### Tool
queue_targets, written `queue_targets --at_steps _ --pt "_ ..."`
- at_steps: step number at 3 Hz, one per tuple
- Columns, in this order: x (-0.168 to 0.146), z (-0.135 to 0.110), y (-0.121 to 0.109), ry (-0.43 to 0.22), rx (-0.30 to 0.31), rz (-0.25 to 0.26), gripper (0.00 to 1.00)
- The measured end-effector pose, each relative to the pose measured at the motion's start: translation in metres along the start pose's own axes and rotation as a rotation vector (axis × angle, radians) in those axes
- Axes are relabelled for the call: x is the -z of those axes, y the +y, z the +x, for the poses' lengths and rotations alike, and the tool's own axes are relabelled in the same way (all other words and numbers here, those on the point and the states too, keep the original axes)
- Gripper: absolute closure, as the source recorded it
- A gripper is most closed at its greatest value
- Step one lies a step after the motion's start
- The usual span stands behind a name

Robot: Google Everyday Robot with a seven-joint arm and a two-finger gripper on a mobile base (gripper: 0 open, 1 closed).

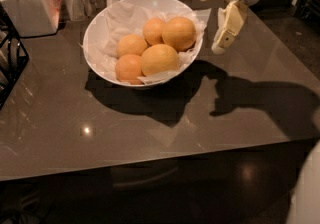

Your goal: Pick orange from white bowl

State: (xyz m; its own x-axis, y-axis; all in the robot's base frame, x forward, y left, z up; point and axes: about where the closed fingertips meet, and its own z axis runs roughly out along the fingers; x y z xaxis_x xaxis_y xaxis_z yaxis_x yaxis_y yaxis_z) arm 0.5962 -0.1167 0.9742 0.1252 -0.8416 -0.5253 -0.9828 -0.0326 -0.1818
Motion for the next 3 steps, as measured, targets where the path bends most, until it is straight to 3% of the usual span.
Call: queue_targets --at_steps 1,2,3 --pt "-0.0022 -0.0023 -0.0092 -0.011 0.002 0.022 0.0" --pt "-0.0023 -0.0024 -0.0093 -0.011 0.002 0.022 0.19" --pt "-0.0064 -0.0054 -0.0152 -0.021 0.006 0.035 0.29"
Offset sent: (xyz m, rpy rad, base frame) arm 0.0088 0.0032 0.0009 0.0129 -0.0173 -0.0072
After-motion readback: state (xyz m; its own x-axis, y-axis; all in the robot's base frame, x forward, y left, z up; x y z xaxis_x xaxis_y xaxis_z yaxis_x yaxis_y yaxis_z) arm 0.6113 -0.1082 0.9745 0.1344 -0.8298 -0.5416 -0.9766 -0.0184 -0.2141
